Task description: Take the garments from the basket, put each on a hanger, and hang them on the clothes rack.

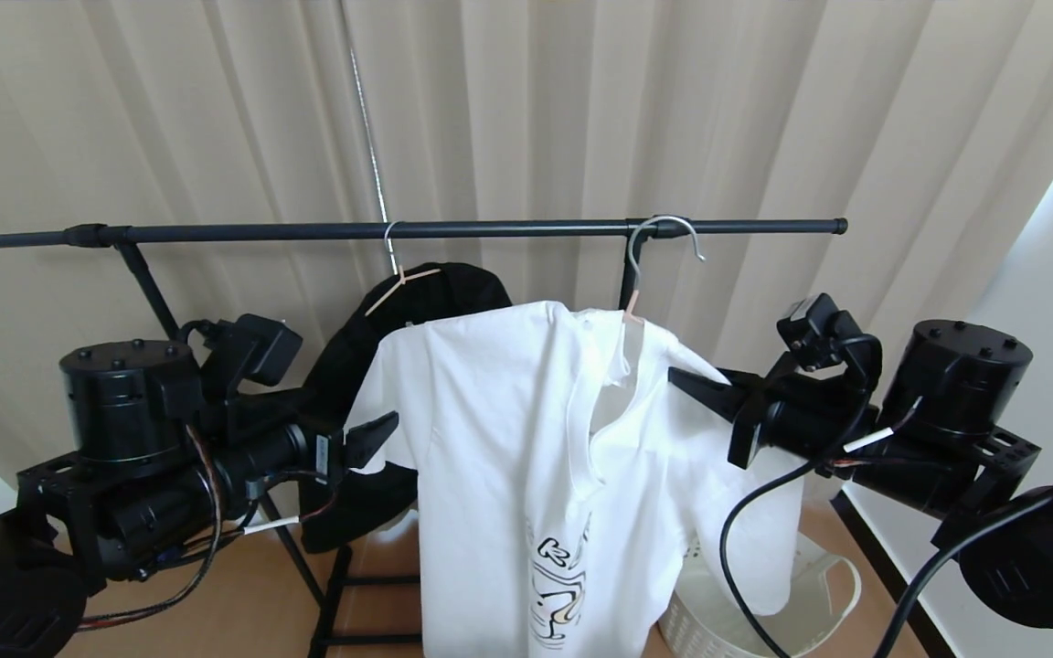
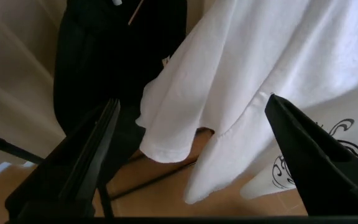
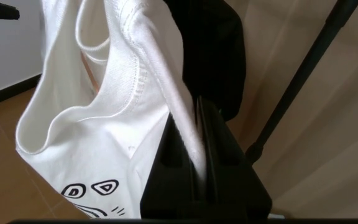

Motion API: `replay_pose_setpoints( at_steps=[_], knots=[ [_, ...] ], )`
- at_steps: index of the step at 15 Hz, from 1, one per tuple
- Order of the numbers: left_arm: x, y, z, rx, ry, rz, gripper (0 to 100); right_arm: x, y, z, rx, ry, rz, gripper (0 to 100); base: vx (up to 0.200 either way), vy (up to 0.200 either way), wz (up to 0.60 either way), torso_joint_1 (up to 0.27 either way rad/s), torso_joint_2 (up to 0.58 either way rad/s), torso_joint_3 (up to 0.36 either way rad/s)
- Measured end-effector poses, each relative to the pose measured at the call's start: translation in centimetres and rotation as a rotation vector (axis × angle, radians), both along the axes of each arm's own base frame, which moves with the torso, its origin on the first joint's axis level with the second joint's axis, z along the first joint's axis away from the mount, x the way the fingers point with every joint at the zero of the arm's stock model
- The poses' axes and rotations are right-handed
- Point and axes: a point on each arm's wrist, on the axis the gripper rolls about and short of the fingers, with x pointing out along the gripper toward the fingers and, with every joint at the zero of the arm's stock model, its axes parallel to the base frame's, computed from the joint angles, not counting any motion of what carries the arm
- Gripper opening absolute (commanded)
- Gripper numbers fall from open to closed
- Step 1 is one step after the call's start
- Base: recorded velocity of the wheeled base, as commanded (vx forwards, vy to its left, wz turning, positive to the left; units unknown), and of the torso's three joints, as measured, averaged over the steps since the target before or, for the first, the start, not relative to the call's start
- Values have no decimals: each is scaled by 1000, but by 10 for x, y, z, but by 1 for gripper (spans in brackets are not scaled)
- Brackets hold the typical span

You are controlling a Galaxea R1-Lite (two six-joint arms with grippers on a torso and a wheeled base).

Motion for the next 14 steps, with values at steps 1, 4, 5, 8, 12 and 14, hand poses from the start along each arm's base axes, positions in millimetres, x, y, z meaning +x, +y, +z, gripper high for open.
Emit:
replay_pose_setpoints(
  at_steps=[1,4,5,8,12,14],
  knots=[
    [5,0,-2,-7,-12,6,100,0,0,0,1,-3,0,0,0,0,0,0,0,0],
    [19,0,-12,-23,-54,30,100,-1,0,1,4,-7,1,0,0,0,0,0,0,0],
    [22,1,-17,-20,-42,36,100,-1,0,2,7,-16,1,0,0,0,0,0,0,0],
    [28,3,-25,-15,-26,49,0,-1,0,2,10,-22,1,0,0,0,0,0,0,0],
    [30,4,-28,-12,-16,56,0,-1,0,2,9,-20,0,0,0,0,0,0,0,0],
    [30,6,-28,-11,-16,63,0,0,-1,3,11,-23,-1,0,0,0,0,0,0,0]
  ],
)
